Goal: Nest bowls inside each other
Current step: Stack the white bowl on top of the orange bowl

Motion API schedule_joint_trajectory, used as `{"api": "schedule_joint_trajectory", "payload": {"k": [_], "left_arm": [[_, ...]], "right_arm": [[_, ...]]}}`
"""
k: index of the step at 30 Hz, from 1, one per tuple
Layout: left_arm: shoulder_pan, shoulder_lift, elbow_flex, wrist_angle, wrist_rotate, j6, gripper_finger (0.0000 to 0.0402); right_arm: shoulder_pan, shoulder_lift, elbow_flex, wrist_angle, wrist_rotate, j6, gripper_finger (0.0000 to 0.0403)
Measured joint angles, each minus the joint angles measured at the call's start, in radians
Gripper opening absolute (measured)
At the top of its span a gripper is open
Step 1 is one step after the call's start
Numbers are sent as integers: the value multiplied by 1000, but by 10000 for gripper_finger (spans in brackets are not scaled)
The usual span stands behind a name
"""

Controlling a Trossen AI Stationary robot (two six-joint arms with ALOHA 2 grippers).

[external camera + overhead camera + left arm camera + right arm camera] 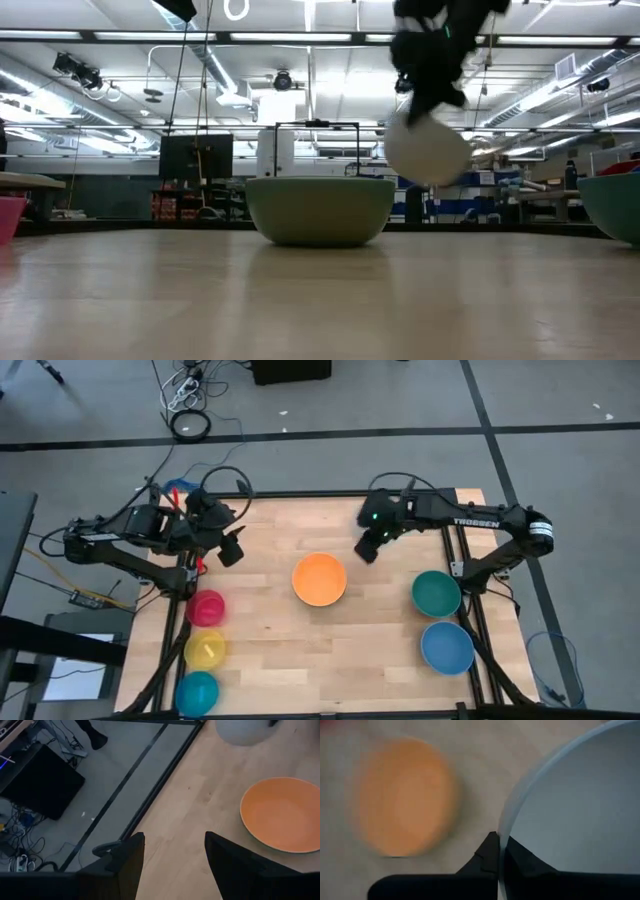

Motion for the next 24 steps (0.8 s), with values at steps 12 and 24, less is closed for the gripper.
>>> {"api": "schedule_joint_trajectory", "payload": {"k": [12, 24], "left_arm": [[17, -7, 0, -24, -40, -48, 218], [13, -18, 0, -35, -16, -83, 218]], "right_arm": [[354, 262, 238, -25, -11, 11, 0], [343, 415, 241, 172, -66, 31, 8]]}}
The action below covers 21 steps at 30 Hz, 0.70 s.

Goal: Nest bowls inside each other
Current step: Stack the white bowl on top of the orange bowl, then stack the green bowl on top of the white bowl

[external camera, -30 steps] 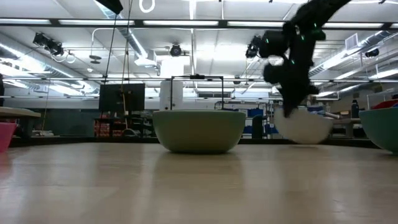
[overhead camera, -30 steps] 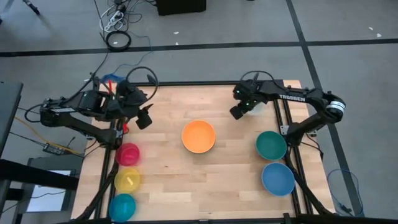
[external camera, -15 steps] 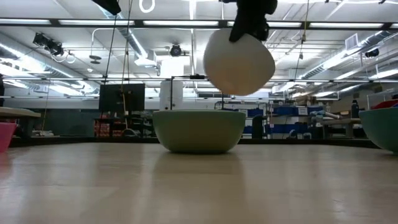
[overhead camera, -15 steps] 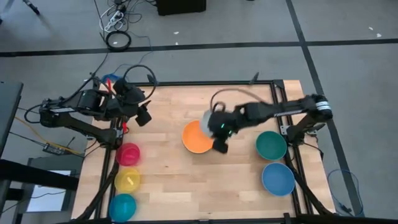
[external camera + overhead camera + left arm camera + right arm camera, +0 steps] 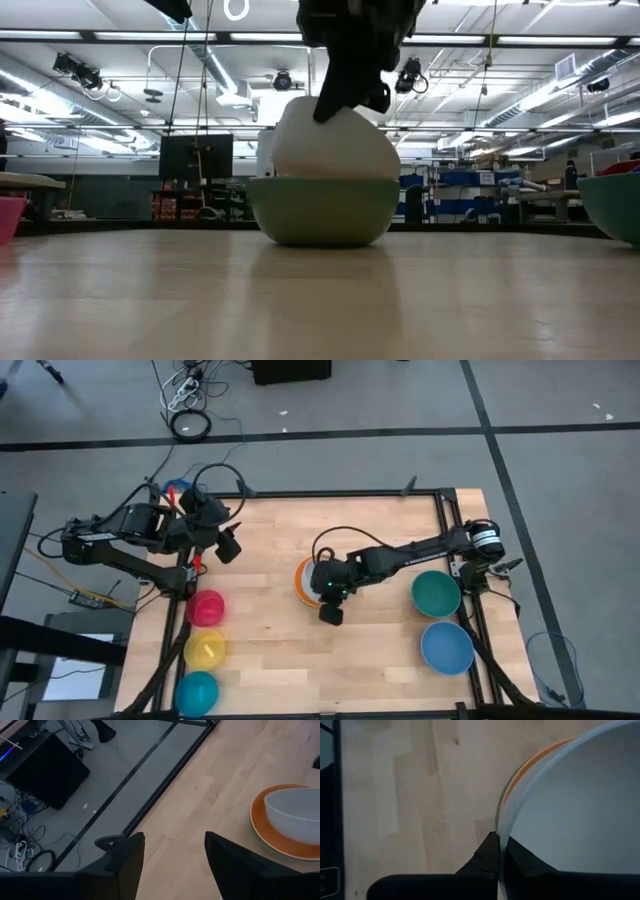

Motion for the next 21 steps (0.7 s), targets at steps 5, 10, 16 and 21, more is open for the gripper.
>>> {"api": "schedule_joint_trajectory", "payload": {"k": [5, 10, 16, 21], "left_arm": [[0, 0, 0, -21, 16, -11, 218], [0, 0, 0, -24, 17, -14, 218], [0, 0, -17, -21, 42, -24, 218], [0, 0, -92, 8, 85, -55, 218]], "right_arm": [[-24, -22, 0, -11, -11, -4, 74], [-35, -60, 2, -51, -10, -8, 183], [42, -187, 2, -301, 146, 132, 285], [210, -292, -28, -518, 246, 454, 289]]}}
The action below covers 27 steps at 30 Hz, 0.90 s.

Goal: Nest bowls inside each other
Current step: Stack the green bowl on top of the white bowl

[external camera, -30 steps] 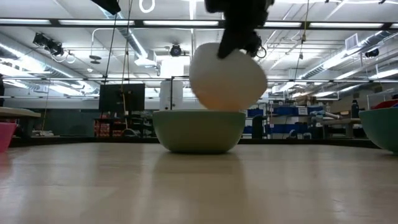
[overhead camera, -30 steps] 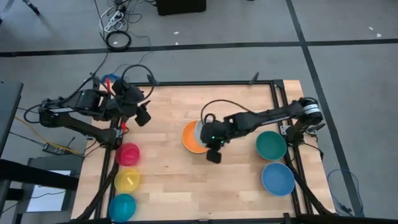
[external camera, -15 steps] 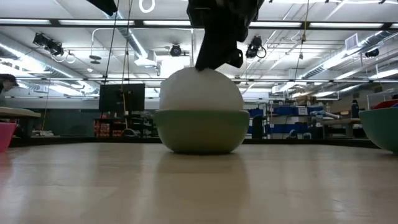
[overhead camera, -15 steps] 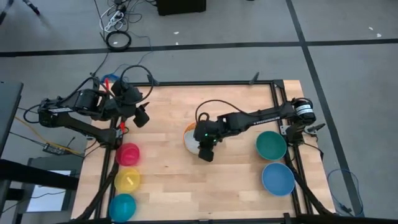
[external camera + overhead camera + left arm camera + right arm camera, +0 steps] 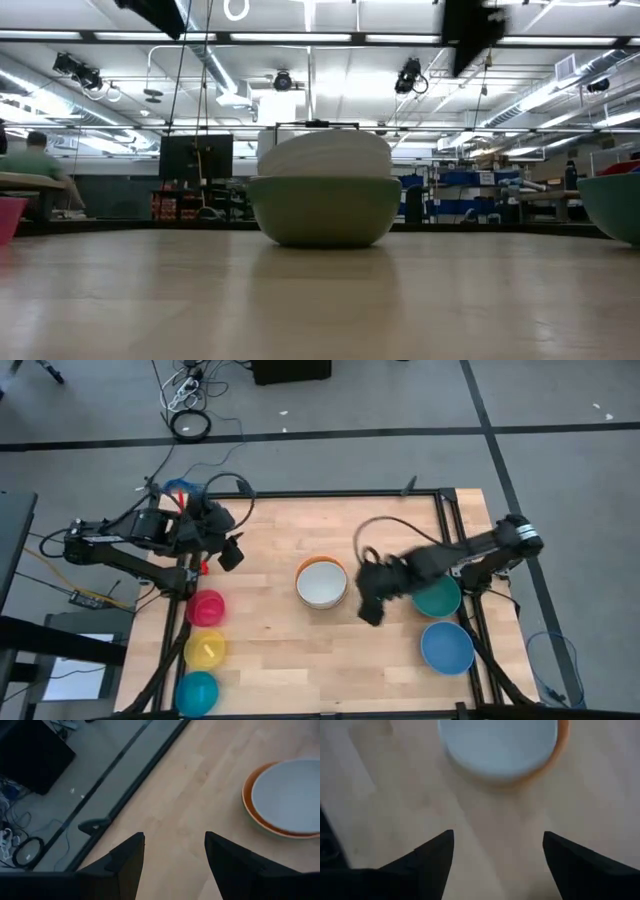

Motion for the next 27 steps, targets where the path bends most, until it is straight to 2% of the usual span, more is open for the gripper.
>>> {"api": "schedule_joint_trajectory", "payload": {"k": [4, 9, 12, 16, 21, 27], "left_arm": [[0, 1, -86, 58, 27, -12, 218], [-14, 2, -181, 267, 102, 26, 218], [-24, 2, -208, 382, 130, 73, 218], [-31, 9, -211, 442, 144, 95, 218], [-54, 9, -211, 446, 154, 103, 218], [-92, 9, -211, 446, 153, 93, 218]], "right_arm": [[134, -22, -73, -114, 1, 258, 271], [219, -25, -203, -210, -27, 487, 246], [227, -43, -274, -149, -26, 547, 237], [232, -47, -361, -138, -68, 601, 236], [233, -54, -433, -163, -95, 667, 238], [232, -58, -533, 13, -161, 679, 226]]}}
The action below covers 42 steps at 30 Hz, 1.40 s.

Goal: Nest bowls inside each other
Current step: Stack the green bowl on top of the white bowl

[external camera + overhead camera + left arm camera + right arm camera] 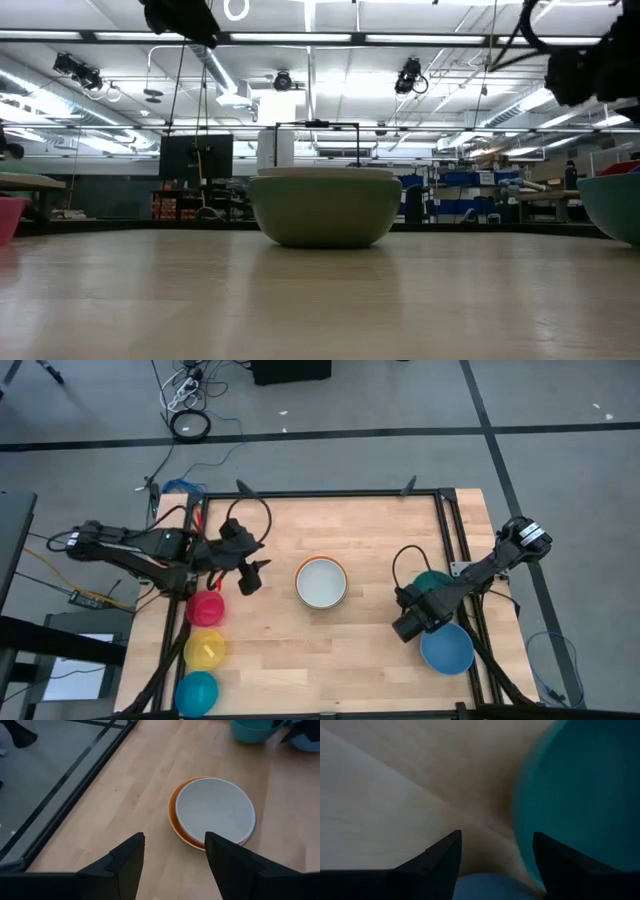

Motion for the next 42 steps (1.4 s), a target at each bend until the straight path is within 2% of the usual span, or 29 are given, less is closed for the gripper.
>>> {"api": "schedule_joint_trajectory", "payload": {"k": [3, 5, 7, 8, 11, 17, 21, 29, 33, 36, 39, 42], "left_arm": [[-21, 0, 0, 1, -1, -7, 218], [-32, 0, 0, 0, -2, -15, 218], [-40, 0, 0, 0, -2, -20, 218], [-43, 0, 0, 0, -2, -20, 218], [-45, 0, 0, -1, -2, -20, 218], [-45, 0, 0, -33, 7, -20, 218], [-45, 0, 0, -45, 5, -24, 218], [-45, -1, 0, -53, -20, -25, 218], [-45, -3, 0, -78, -42, -25, 218], [-45, -3, 0, -89, -43, -26, 218], [-45, -3, 0, -100, -43, -26, 218], [-45, -10, 0, -93, -44, -19, 218]], "right_arm": [[0, 0, -43, 38, -6, 0, 183], [0, 0, -47, 42, -4, -5, 123], [0, 1, -39, 44, 19, -34, 46], [0, 1, -28, 45, 35, -52, 23], [-19, 1, 31, 45, 87, -97, 5], [-73, 45, 301, 47, 259, -329, 1], [-146, 153, 518, 52, 298, -564, 1], [-296, 440, 822, 115, 228, -940, 0], [-340, 528, 923, 158, 167, -1019, 0], [-350, 555, 937, 144, 151, -1034, 4], [-350, 555, 937, 138, 123, -1017, 29], [-349, 546, 937, 133, 90, -1014, 80]]}}
